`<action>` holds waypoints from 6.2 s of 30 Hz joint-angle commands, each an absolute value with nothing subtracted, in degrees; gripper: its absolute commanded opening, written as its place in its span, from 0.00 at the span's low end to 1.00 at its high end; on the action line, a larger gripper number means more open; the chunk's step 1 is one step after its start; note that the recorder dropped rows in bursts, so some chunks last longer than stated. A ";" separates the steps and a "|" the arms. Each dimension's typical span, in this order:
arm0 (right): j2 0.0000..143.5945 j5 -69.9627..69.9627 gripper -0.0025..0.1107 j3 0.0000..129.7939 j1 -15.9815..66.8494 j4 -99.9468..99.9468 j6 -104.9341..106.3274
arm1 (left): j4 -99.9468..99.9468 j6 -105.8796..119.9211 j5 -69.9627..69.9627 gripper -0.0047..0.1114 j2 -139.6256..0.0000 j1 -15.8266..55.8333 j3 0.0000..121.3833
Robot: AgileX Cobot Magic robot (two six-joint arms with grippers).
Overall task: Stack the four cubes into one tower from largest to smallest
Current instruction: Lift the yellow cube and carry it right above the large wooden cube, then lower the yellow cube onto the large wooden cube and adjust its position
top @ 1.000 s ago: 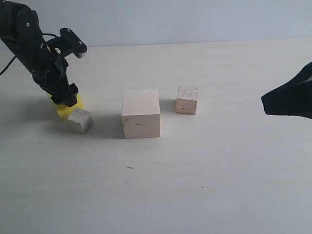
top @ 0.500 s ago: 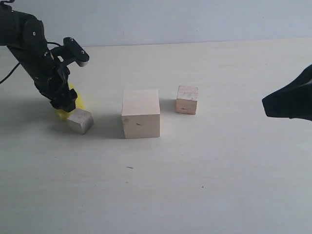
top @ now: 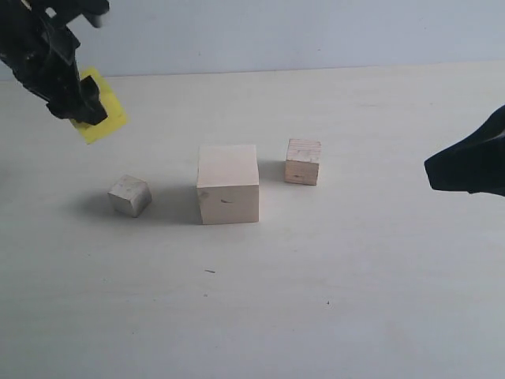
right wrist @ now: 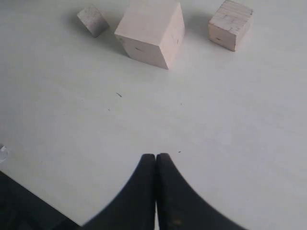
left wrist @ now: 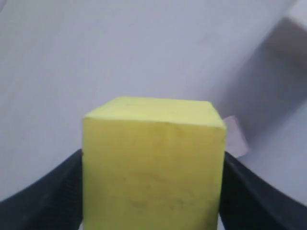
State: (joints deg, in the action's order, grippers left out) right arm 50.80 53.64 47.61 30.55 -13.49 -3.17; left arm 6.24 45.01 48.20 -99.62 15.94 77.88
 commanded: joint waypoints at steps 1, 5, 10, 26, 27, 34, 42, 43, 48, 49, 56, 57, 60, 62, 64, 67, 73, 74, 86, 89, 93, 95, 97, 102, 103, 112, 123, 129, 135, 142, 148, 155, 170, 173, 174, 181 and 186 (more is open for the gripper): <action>50.65 53.09 0.02 47.28 30.68 -13.26 -2.58 | 22.93 63.64 55.40 0.04 -95.82 16.15 78.12; 50.65 53.09 0.02 47.28 30.68 -13.26 -2.58 | 18.22 60.80 58.69 0.04 -95.42 18.52 80.25; 50.65 53.41 0.02 47.28 30.68 -13.46 -2.58 | 16.72 59.11 62.19 0.04 -97.40 22.87 85.73; 50.65 53.44 0.02 47.28 30.68 -13.46 -2.58 | 12.14 58.87 68.45 0.04 -111.91 29.34 99.71; 50.65 53.44 0.02 47.28 30.68 -13.46 -2.58 | 12.14 59.15 68.45 0.04 -112.30 29.34 100.19; 50.65 53.18 0.02 47.28 30.68 -13.46 -2.58 | 12.96 59.83 68.31 0.04 -114.75 29.61 102.82; 50.65 52.65 0.02 47.28 30.68 -13.35 -2.58 | 12.73 61.70 67.89 0.04 -117.30 32.12 103.21; 50.65 52.65 0.02 47.28 30.68 -13.35 -2.58 | 12.73 61.70 67.65 0.04 -117.55 32.10 103.21; 50.65 52.18 0.02 44.04 30.68 -13.47 -2.58 | 12.73 61.70 67.09 0.04 -117.87 32.10 103.21; 50.65 52.18 0.02 43.94 30.68 -13.56 -2.58 | 12.73 61.70 67.09 0.04 -117.87 32.10 103.21; 50.65 51.28 0.02 43.82 30.68 -16.11 -0.84 | 13.55 61.70 66.51 0.04 -118.73 32.10 103.21; 50.65 51.30 0.02 43.82 30.68 -16.11 -0.50 | 13.55 61.70 66.38 0.04 -119.02 32.10 103.21; 50.65 51.16 0.02 43.82 30.68 -16.11 0.00 | 13.18 61.70 66.23 0.04 -119.39 32.10 103.21; 50.65 51.01 0.02 43.82 30.68 -16.11 0.00 | 13.18 61.70 66.04 0.04 -119.51 32.10 103.21; 50.65 50.92 0.02 43.82 30.68 -16.11 0.00 | 13.18 61.70 65.94 0.04 -119.75 32.10 103.21; 50.65 50.83 0.02 43.82 30.68 -16.11 0.00 | 13.18 61.70 65.94 0.04 -119.75 32.10 103.21; 50.65 50.80 0.02 43.82 30.68 -16.11 0.00 | 13.18 61.70 65.83 0.04 -119.75 32.10 103.21; 50.65 50.80 0.02 43.82 30.68 -16.11 0.00 | 13.18 61.70 65.83 0.04 -119.75 32.10 103.21; 50.65 50.80 0.02 43.82 30.68 -16.11 0.00 | 13.91 62.91 66.84 0.20 -119.75 32.10 103.21; 50.65 50.80 0.02 43.82 30.68 -16.11 0.00 | 14.04 62.53 65.68 0.37 -119.75 32.10 103.21; 50.65 50.80 0.02 43.82 30.68 -16.11 0.00 | 14.36 62.11 65.23 0.49 -119.75 32.10 103.21; 50.65 50.80 0.02 43.82 30.68 -16.11 0.00 | 14.67 62.11 65.23 0.50 -119.75 32.10 103.21; 50.65 50.80 0.02 43.82 30.68 -16.11 0.00 | 15.59 62.11 65.34 0.51 -119.75 32.10 103.21; 50.65 50.80 0.02 43.82 30.68 -16.11 0.00 | 16.11 62.11 65.70 0.51 -119.75 32.10 103.21; 50.65 50.80 0.02 43.82 30.68 -16.11 0.00 | 15.98 62.11 65.87 0.51 -119.75 32.10 103.21; 50.65 51.02 0.02 43.82 30.68 -16.11 0.00 | 13.50 59.88 66.69 0.51 -119.75 32.10 103.21; 50.65 51.02 0.02 43.82 30.68 -16.11 0.00 | 14.20 59.32 66.93 0.51 -119.75 32.10 103.21; 50.65 51.02 0.02 43.82 30.68 -16.11 0.00 | 16.14 59.32 67.32 0.56 -119.75 32.10 103.21; 50.65 51.14 0.02 43.82 30.68 -16.11 0.00 | 16.66 59.32 66.43 0.70 -119.75 32.10 103.21; 50.65 51.25 0.02 43.82 30.68 -16.11 0.00 | 15.31 59.32 67.15 0.70 -119.75 32.10 103.21; 50.65 51.25 0.02 43.82 30.68 -16.11 0.00 | 14.41 59.32 67.27 0.70 -119.75 31.99 103.21; 50.65 51.25 0.02 43.82 30.68 -16.11 0.00 | 13.70 59.32 67.16 0.69 -119.75 31.99 103.21; 50.65 51.25 0.02 43.82 30.68 -16.11 0.00 | 12.12 59.19 66.66 0.69 -119.75 31.99 103.21; 50.65 51.25 0.02 43.82 30.68 -16.11 0.30 | 12.12 59.19 66.66 0.69 -119.75 31.99 103.21; 50.65 51.25 0.02 43.82 30.68 -16.11 0.30 | 12.12 59.19 66.66 0.69 -119.75 31.99 103.21; 50.65 51.25 0.02 43.82 30.68 -16.11 0.30 | 13.10 59.20 66.66 0.69 -119.75 31.99 103.21; 50.65 51.25 0.02 43.82 30.68 -16.11 0.30 | 13.22 59.10 66.66 0.69 -119.75 31.99 103.21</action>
